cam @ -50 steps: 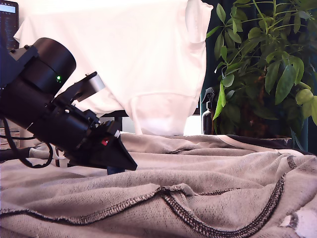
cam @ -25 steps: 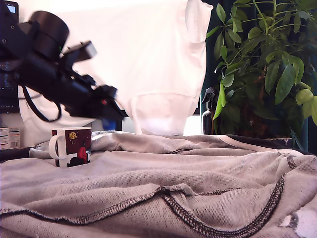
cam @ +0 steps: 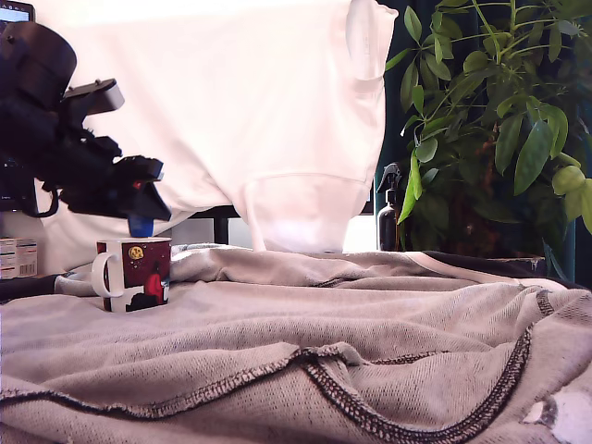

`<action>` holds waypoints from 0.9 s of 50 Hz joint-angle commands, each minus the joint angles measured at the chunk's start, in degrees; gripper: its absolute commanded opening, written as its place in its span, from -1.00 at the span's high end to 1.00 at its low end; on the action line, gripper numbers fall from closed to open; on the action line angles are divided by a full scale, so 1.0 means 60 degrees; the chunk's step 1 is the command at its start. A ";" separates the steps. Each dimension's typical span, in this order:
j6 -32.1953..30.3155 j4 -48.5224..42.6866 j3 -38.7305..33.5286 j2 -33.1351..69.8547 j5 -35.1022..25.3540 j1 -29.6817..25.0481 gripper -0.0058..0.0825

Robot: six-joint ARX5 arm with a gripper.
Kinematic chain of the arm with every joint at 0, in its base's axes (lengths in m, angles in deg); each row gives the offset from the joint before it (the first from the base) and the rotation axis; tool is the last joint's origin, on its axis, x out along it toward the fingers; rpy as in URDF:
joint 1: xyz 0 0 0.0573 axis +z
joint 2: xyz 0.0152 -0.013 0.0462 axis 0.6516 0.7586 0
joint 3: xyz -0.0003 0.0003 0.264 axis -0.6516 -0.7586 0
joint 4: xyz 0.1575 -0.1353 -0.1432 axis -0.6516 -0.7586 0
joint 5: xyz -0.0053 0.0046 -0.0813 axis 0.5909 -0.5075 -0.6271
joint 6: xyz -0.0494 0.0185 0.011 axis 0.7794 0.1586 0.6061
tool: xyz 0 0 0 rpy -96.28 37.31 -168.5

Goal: Pick the blue coffee capsule and place it inside the red coffee cup

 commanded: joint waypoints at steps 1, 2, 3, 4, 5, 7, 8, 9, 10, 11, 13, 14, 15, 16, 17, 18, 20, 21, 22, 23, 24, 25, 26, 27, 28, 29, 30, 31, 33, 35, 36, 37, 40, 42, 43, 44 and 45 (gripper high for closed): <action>0.0025 -0.0131 0.0018 -0.0153 0.0004 0.0066 0.58; 0.0025 -0.0182 0.0018 -0.0153 0.0015 0.0076 0.56; 0.0025 -0.0229 0.0018 -0.0153 0.0033 0.0084 0.55; 0.0025 -0.0277 0.0018 -0.0153 0.0058 0.0095 0.53; 0.0025 -0.0299 0.0018 -0.0153 0.0084 0.0095 0.50; 0.0022 -0.0397 0.0018 -0.0153 0.0135 0.0095 0.40; 0.0022 -0.0437 0.0018 -0.0153 0.0157 0.0095 0.34; 0.0022 -0.0463 0.0018 -0.0153 0.0178 0.0095 0.27; 0.0022 -0.0499 0.0018 -0.0153 0.0200 0.0095 0.20; 0.0022 -0.0514 0.0018 -0.0153 0.0215 0.0091 0.13; 0.0022 -0.0572 0.0018 -0.0153 0.0219 0.0091 0.01; 0.0022 -0.0583 0.0018 -0.0153 0.0226 0.0091 -0.03; 0.0018 -0.0583 0.0018 -0.0153 0.0237 0.0091 -0.04; 0.0018 -0.0572 0.0018 -0.0153 0.0240 0.0091 -0.04; 0.0018 -0.0557 0.0018 -0.0153 0.0240 0.0091 -0.04; 0.0018 -0.0535 0.0018 -0.0153 0.0240 0.0091 -0.04; 0.0018 -0.0484 0.0018 -0.0153 0.0240 0.0091 -0.04; 0.0018 -0.0474 0.0018 -0.0153 0.0240 0.0091 -0.04; 0.0022 -0.0463 0.0018 -0.0153 0.0240 0.0091 -0.04; 0.0022 -0.0455 0.0018 -0.0153 0.0240 0.0095 -0.04; 0.0022 -0.0455 0.0018 -0.0153 0.0240 0.0095 -0.04; 0.0022 -0.0455 0.0018 -0.0153 0.0240 0.0095 -0.04; 0.0022 -0.0459 0.0018 -0.0153 0.0240 0.0102 -0.04; 0.0022 -0.0455 0.0018 -0.0153 0.0237 0.0102 -0.04; 0.0022 -0.0448 0.0018 -0.0157 0.0229 0.0102 -0.03; 0.0018 -0.0452 0.0022 -0.0168 0.0233 0.0102 -0.02; 0.0022 -0.0466 0.0022 -0.0208 0.0233 0.0102 -0.01; 0.0022 -0.0492 0.0022 -0.0248 0.0237 0.0102 0.03; 0.0025 -0.0499 0.0022 -0.0350 0.0226 0.0102 0.12; 0.0025 -0.0499 0.0022 -0.0517 0.0226 0.0106 0.25; 0.0025 -0.0503 0.0022 -0.0623 0.0226 0.0109 0.32; 0.0025 -0.0506 0.0022 -0.0750 0.0226 0.0109 0.39; 0.0025 -0.0521 0.0022 -0.1151 0.0229 0.0109 0.64; 0.0025 -0.0546 0.0022 -0.1479 0.0229 0.0113 0.79; 0.0025 -0.0605 0.0022 -0.1676 0.0233 0.0117 0.86; 0.0025 -0.0652 0.0022 -0.1854 0.0233 0.0127 0.91; 0.0025 -0.0692 0.0022 -0.2000 0.0233 0.0138 0.93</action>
